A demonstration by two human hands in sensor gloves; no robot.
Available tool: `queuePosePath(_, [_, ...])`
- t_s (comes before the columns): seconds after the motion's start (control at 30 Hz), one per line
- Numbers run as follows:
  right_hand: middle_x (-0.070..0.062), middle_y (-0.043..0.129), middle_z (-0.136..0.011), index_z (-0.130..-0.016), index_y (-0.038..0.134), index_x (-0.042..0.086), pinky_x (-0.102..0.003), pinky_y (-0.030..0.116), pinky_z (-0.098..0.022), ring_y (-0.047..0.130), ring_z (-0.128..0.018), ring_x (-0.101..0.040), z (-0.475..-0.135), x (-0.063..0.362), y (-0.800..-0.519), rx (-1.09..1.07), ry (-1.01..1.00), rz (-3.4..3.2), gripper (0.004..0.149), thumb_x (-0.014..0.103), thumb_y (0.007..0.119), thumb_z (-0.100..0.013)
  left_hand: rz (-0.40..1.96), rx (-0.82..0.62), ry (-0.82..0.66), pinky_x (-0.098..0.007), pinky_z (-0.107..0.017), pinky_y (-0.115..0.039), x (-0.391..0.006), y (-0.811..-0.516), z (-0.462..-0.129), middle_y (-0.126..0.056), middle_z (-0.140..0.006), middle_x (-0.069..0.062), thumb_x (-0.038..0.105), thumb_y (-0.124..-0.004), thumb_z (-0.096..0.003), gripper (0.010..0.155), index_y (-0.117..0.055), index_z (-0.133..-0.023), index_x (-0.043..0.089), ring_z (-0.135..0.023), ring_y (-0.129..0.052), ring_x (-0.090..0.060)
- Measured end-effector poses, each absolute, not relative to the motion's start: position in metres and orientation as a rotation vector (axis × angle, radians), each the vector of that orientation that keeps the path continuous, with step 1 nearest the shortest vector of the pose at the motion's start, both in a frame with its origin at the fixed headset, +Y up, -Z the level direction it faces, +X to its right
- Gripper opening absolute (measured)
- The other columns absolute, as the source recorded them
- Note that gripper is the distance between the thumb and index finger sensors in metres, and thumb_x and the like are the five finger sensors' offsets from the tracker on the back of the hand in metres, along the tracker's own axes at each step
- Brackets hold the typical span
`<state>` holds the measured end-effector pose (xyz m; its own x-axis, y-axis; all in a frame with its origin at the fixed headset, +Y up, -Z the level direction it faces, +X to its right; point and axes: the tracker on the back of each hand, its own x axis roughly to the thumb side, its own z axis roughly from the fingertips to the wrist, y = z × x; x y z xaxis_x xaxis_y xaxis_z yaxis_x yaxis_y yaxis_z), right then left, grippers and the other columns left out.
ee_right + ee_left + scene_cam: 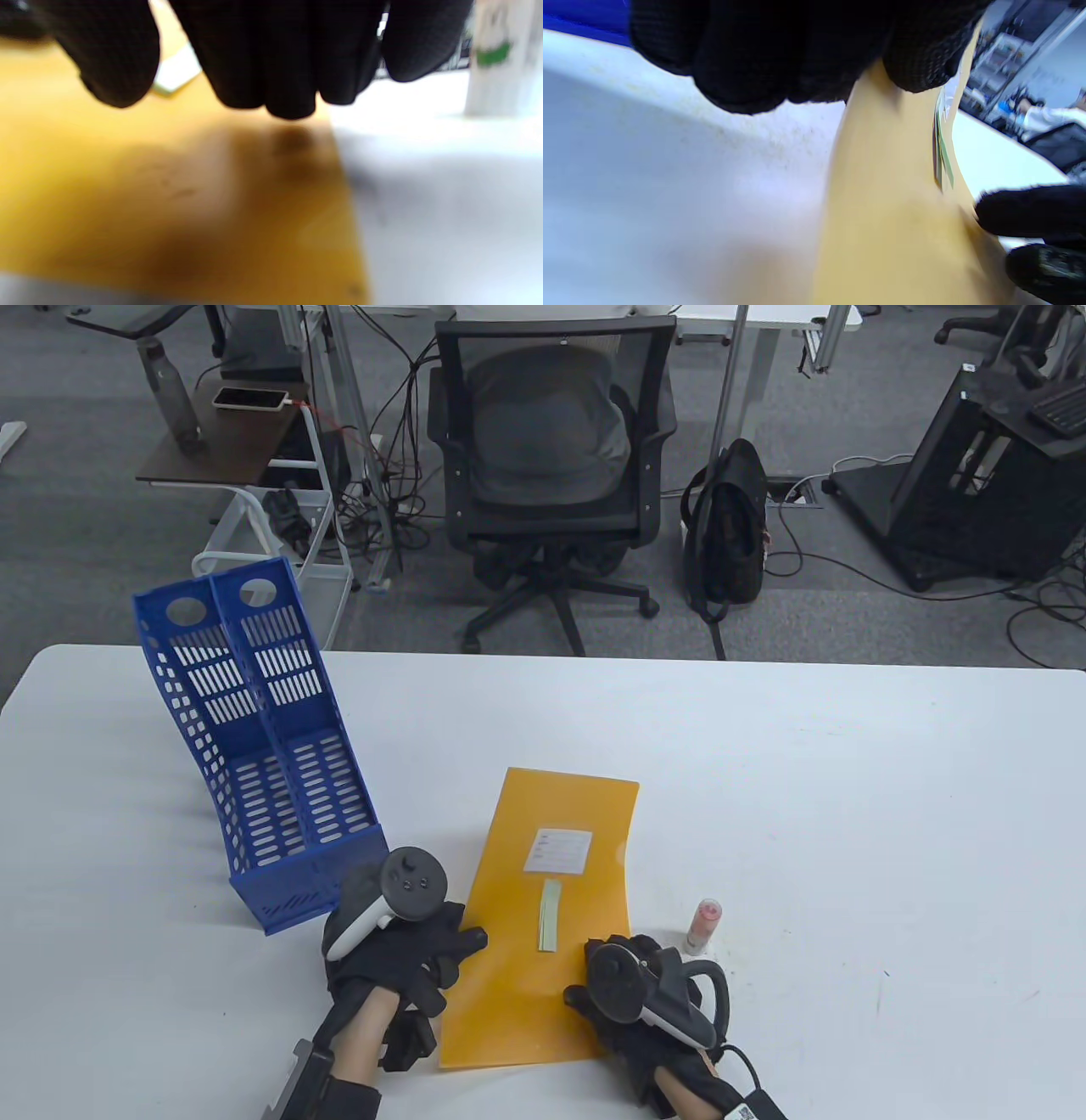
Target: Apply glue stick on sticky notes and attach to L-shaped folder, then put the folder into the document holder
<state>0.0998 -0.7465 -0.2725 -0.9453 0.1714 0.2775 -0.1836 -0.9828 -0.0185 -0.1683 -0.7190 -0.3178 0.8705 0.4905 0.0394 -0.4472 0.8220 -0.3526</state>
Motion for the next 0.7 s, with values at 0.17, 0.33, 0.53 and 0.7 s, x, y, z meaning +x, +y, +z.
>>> queuePosePath(0.17, [-0.019,0.093,-0.081,-0.083,0.090,0.007,-0.061,0.073,-0.051,0.085,-0.076,-0.046,-0.262,0.104,-0.729,0.420,-0.276,2.820,0.060,0.052,0.081,-0.044,0.687,-0.137,-0.092,-0.051,-0.050,-0.081,-0.203,-0.692,-0.308,-0.104,-0.048,-0.001,0.044,-0.079,-0.0498,0.042,-0.089,-0.083,0.021,-0.049,-0.102,-0.022])
queuePosePath(0.33, [-0.018,0.095,-0.079,-0.081,0.091,0.008,-0.060,0.076,-0.049,0.087,-0.074,-0.045,-0.259,0.100,-0.729,0.457,-0.292,2.823,0.059,0.052,0.080,-0.044,0.809,0.073,-0.078,-0.051,-0.051,-0.081,-0.238,-0.652,-0.288,-0.105,-0.051,-0.001,0.042,-0.078,-0.0504,0.043,-0.087,-0.086,0.020,-0.052,-0.102,-0.023])
queuePosePath(0.53, [-0.018,0.095,-0.080,-0.082,0.091,0.008,-0.059,0.077,-0.048,0.087,-0.074,-0.045,-0.259,0.098,-0.731,0.475,-0.260,2.826,0.060,0.053,0.080,-0.044,0.887,0.274,-0.059,-0.053,-0.057,-0.077,-0.271,-0.612,-0.258,-0.102,-0.068,-0.003,0.040,-0.074,-0.0532,0.047,-0.078,-0.094,0.017,-0.067,-0.099,-0.026])
queuePosePath(0.7, [-0.018,0.095,-0.080,-0.082,0.091,0.008,-0.059,0.077,-0.048,0.087,-0.073,-0.045,-0.257,0.097,-0.728,0.488,-0.276,2.814,0.060,0.053,0.080,-0.044,0.910,0.516,0.037,-0.053,-0.057,-0.076,-0.296,-0.590,-0.234,-0.100,-0.071,-0.005,0.038,-0.073,-0.0542,0.047,-0.076,-0.095,0.014,-0.068,-0.098,-0.026])
